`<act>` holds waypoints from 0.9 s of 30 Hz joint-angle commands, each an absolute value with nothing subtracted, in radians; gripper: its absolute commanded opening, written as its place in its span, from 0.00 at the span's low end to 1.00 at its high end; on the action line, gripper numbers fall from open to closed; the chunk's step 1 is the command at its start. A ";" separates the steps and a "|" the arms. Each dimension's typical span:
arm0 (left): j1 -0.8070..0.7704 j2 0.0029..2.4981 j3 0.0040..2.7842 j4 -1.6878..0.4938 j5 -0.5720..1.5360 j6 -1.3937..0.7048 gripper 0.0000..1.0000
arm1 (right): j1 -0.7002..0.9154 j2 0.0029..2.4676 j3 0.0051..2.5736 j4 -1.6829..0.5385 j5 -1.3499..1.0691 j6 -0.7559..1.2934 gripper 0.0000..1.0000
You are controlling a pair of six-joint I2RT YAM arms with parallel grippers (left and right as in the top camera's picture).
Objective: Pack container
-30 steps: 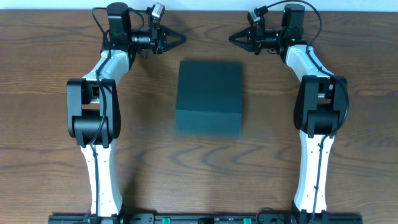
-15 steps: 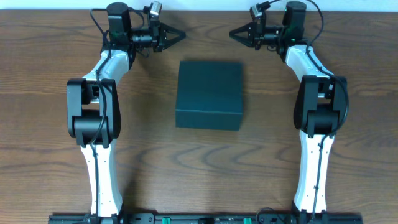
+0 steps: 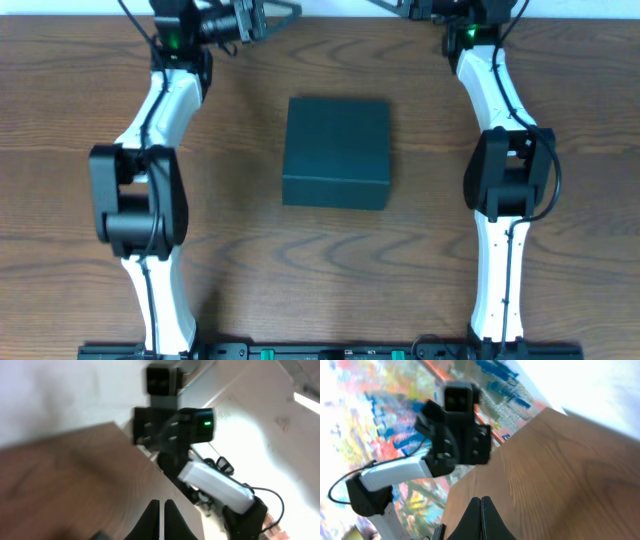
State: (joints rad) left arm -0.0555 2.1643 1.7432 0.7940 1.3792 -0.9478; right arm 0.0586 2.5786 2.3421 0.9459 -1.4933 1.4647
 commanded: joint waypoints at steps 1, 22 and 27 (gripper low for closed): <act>-0.057 2.075 1.785 0.802 1.379 -0.865 0.45 | 0.092 2.581 2.441 0.954 -1.507 1.466 0.34; -0.020 1.946 1.789 0.690 1.345 -0.400 0.95 | 0.278 2.577 2.736 -0.043 -0.523 0.305 1.00; 0.014 1.983 1.789 0.411 0.818 -0.273 0.95 | 0.252 2.506 2.736 -0.184 -0.347 0.176 0.99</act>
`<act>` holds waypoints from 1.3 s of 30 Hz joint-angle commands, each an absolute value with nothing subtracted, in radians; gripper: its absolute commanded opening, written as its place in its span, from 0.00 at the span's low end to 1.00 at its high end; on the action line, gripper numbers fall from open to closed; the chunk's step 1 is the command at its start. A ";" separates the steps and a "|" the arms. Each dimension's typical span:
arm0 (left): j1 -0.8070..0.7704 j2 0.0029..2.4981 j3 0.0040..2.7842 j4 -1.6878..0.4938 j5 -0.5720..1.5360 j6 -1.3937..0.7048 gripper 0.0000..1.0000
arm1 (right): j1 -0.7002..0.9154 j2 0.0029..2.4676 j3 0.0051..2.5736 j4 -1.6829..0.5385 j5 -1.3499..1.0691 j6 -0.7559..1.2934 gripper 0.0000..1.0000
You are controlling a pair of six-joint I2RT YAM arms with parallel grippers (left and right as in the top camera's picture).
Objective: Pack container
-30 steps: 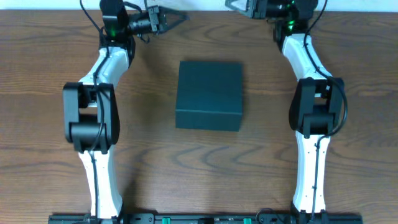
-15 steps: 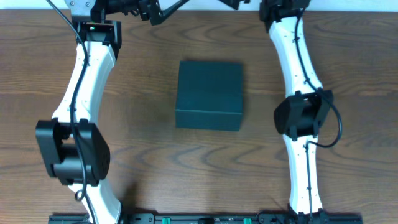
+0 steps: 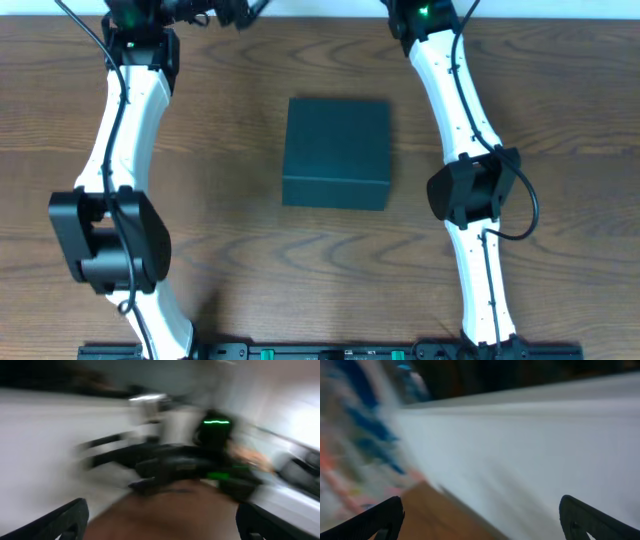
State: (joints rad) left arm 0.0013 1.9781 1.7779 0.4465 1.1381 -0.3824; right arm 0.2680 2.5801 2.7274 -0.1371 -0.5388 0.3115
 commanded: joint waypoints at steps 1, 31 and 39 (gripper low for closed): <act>0.014 1.980 1.793 0.392 0.780 -0.253 0.95 | 0.252 2.479 2.736 -0.230 -0.298 0.133 0.99; -0.218 1.979 1.899 -0.922 0.374 0.175 0.06 | 0.352 2.201 2.458 -1.496 -0.199 -0.023 0.02; -0.269 1.953 1.899 -1.140 0.433 0.213 0.06 | 0.374 2.166 2.413 -1.598 -0.207 -0.062 0.01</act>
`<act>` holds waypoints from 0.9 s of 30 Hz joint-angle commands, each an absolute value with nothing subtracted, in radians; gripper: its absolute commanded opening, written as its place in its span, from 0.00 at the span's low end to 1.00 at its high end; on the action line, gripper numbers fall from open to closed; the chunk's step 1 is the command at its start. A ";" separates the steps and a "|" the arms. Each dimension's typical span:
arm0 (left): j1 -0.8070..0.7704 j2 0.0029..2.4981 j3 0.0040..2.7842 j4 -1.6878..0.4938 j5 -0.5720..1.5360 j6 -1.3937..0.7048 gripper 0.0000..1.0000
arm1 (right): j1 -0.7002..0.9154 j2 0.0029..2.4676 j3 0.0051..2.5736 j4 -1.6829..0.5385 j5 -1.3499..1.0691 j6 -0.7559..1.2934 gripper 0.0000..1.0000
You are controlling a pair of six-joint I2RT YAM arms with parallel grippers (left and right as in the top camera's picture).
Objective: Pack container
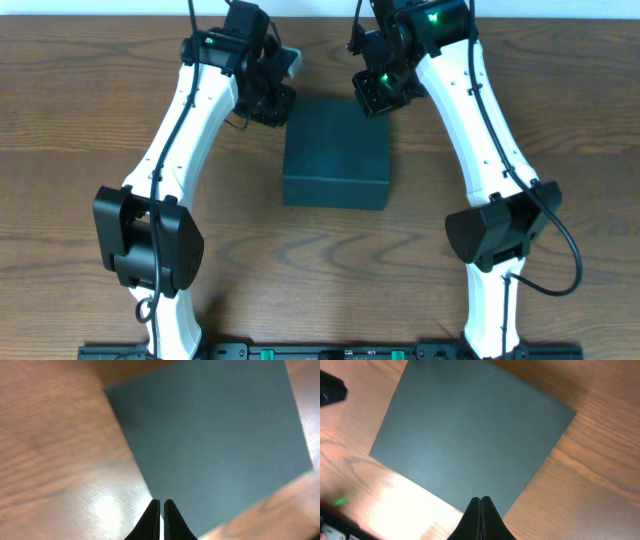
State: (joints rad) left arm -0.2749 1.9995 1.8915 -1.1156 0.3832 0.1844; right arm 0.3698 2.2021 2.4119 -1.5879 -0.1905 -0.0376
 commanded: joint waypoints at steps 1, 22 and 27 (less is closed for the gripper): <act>-0.267 1.927 1.899 -1.145 0.438 0.225 0.06 | 0.374 2.150 2.413 -1.606 -0.207 -0.068 0.02; -0.310 1.453 1.127 -0.679 0.412 0.194 0.06 | 0.527 1.634 1.395 -1.037 -0.165 0.053 0.02; -0.310 1.473 1.081 -0.548 0.411 0.174 0.06 | 0.550 1.634 1.324 -0.921 -0.160 0.105 0.01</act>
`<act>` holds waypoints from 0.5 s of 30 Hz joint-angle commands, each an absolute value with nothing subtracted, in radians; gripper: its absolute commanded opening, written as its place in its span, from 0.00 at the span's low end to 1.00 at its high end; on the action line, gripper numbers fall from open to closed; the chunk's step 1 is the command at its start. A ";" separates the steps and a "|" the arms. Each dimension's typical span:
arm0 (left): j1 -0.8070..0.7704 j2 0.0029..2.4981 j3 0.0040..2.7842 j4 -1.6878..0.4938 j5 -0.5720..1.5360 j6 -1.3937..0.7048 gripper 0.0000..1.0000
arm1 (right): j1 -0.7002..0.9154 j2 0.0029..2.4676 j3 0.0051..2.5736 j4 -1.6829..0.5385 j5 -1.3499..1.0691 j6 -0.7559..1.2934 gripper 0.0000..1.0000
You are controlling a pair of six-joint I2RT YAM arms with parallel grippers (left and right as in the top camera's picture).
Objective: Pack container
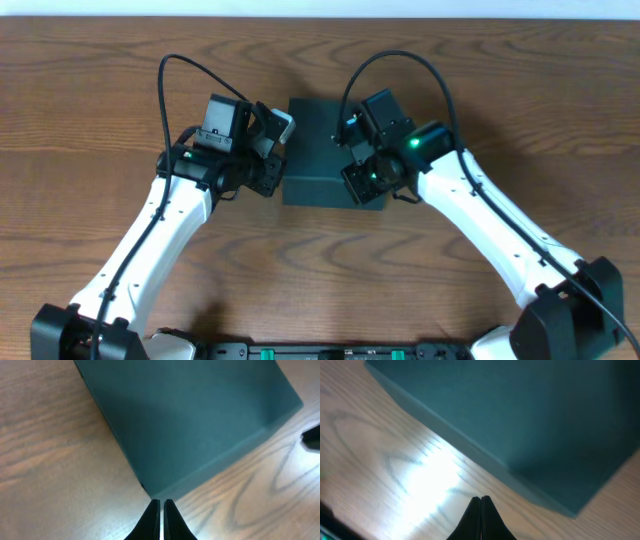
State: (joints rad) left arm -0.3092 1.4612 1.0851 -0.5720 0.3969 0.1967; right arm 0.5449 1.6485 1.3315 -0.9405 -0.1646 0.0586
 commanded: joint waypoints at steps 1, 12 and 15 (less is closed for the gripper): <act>-0.310 1.491 1.081 -0.522 0.412 0.161 0.06 | 0.547 1.634 1.324 -0.911 -0.155 0.105 0.02; -0.328 1.661 1.081 -0.437 0.491 0.104 0.06 | 0.537 1.635 1.206 -0.791 -0.082 0.135 0.02; -0.328 1.688 1.081 -0.438 0.491 0.104 0.06 | 0.535 1.635 1.147 -0.744 -0.082 0.149 0.02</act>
State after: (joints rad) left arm -0.3248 1.6508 1.0821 -0.4366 0.4747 0.1150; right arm 0.5419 1.6482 1.1744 -0.7570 -0.0933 0.1226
